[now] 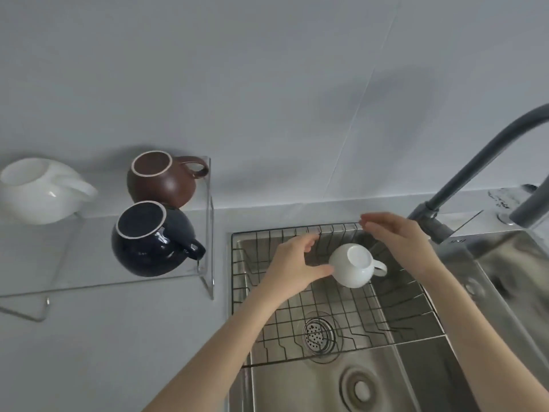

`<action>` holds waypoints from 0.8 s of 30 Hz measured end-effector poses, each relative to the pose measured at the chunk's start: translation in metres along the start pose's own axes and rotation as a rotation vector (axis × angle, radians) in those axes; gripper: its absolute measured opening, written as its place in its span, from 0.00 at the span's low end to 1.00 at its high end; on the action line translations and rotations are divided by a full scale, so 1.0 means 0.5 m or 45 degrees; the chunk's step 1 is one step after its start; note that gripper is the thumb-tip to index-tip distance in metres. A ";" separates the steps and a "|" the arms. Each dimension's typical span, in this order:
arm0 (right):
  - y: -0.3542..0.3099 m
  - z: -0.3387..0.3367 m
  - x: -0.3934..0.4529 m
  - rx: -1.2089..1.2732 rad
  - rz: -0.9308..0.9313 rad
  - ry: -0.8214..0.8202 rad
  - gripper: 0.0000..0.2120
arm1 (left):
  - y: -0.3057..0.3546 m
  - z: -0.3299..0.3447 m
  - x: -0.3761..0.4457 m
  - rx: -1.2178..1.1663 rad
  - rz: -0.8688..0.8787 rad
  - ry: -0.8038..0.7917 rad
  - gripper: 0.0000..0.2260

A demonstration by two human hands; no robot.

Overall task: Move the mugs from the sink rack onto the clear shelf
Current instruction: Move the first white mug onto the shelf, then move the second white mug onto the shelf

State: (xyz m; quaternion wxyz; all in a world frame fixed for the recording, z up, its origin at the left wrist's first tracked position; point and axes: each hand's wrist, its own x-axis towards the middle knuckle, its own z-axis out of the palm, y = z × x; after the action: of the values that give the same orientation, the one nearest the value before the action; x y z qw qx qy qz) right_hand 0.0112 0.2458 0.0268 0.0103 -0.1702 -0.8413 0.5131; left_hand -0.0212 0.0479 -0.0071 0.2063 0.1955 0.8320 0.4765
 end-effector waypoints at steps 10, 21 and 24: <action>0.247 0.004 0.074 -0.397 0.299 -0.316 0.43 | -0.105 0.241 0.149 0.051 -0.191 -0.196 0.36; 0.295 0.028 0.083 -0.492 0.176 -0.160 0.40 | -0.154 0.276 0.182 -0.048 -0.172 0.046 0.43; 0.275 0.031 0.077 -0.433 0.203 -0.148 0.40 | -0.148 0.252 0.171 -0.019 -0.131 0.043 0.43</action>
State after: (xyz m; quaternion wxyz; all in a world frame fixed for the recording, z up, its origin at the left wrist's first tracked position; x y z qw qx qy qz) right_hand 0.0099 0.3013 -0.1056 -0.1080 -0.2055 -0.8989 0.3716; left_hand -0.0358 0.1476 -0.1431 0.2179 0.1428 0.8408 0.4746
